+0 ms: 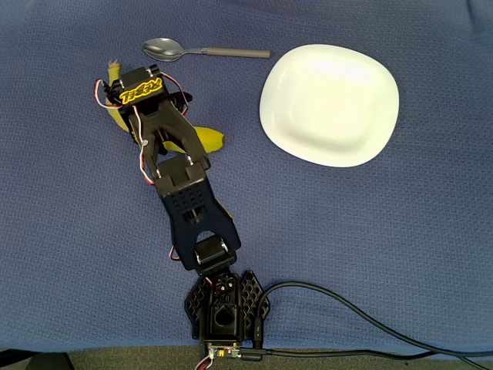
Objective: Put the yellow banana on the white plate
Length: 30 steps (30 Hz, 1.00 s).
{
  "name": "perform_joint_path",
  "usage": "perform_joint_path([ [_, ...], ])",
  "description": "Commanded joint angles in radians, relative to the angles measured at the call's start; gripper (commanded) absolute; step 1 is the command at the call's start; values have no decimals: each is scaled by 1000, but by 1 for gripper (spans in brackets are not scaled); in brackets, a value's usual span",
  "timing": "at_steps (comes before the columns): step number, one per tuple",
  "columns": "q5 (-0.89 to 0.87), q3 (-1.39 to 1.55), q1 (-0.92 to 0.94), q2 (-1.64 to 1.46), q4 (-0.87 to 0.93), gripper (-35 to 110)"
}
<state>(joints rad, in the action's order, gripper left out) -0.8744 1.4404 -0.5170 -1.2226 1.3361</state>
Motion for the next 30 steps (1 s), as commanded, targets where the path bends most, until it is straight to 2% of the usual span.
perform_joint_path([
  [1, -21, -66, -21, 9, 14, 46],
  [8, -31, -80, -28, 55, 5, 44],
  [15, 0, -103, -29, 61, -15, 33],
  [30, 41, -97, -5, 28, -48, 17],
])
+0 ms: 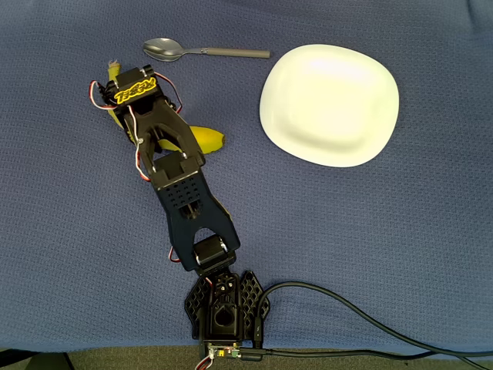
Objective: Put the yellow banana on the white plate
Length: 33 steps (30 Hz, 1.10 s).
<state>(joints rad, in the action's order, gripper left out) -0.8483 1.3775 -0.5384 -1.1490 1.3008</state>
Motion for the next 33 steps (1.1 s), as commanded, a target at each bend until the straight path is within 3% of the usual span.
perform_joint_path([
  [1, 18, -34, 20, -46, -12, 14],
  [7, 35, -31, 34, -48, -20, 0],
  [33, 195, -43, 91, -336, 71, 0],
])
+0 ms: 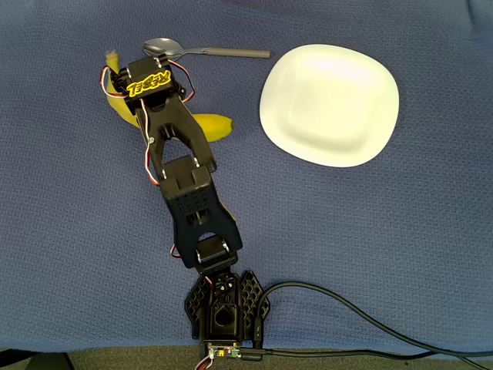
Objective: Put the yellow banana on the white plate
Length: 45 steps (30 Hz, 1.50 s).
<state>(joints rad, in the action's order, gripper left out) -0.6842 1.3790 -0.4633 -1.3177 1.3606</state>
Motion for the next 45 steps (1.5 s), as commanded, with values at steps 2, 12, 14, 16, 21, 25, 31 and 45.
perform_joint_path([
  [2, 48, -48, 26, -202, 20, 0],
  [12, 212, 74, 163, -370, 32, 0],
  [14, 275, 100, 198, -387, 32, 0],
  [16, 344, 118, 239, -399, 31, 0],
  [21, 479, 124, 359, -403, -3, 0],
  [25, 540, 109, 417, -411, -2, 0],
  [31, 646, 75, 538, -374, 3, 0],
  [45, 974, 3, 767, -301, -9, 0],
])
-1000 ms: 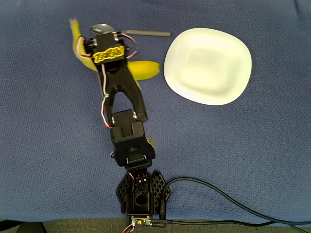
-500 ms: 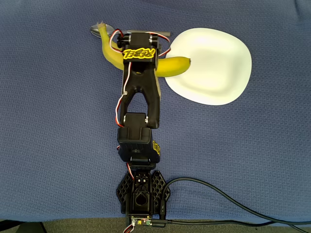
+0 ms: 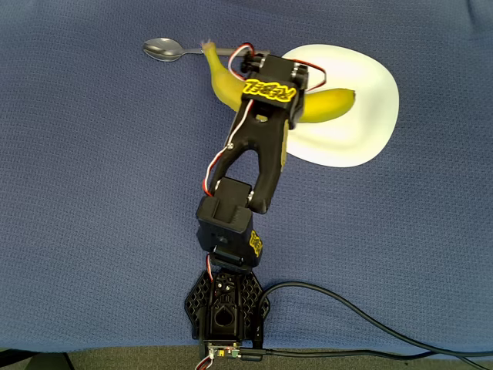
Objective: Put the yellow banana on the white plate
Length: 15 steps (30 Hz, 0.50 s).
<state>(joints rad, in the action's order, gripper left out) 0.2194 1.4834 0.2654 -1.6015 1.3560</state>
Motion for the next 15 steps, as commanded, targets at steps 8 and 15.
perform_joint_path([
  [8, 183, -204, 133, 104, -63, 0],
  [15, 227, -382, 181, 219, -92, 0],
])
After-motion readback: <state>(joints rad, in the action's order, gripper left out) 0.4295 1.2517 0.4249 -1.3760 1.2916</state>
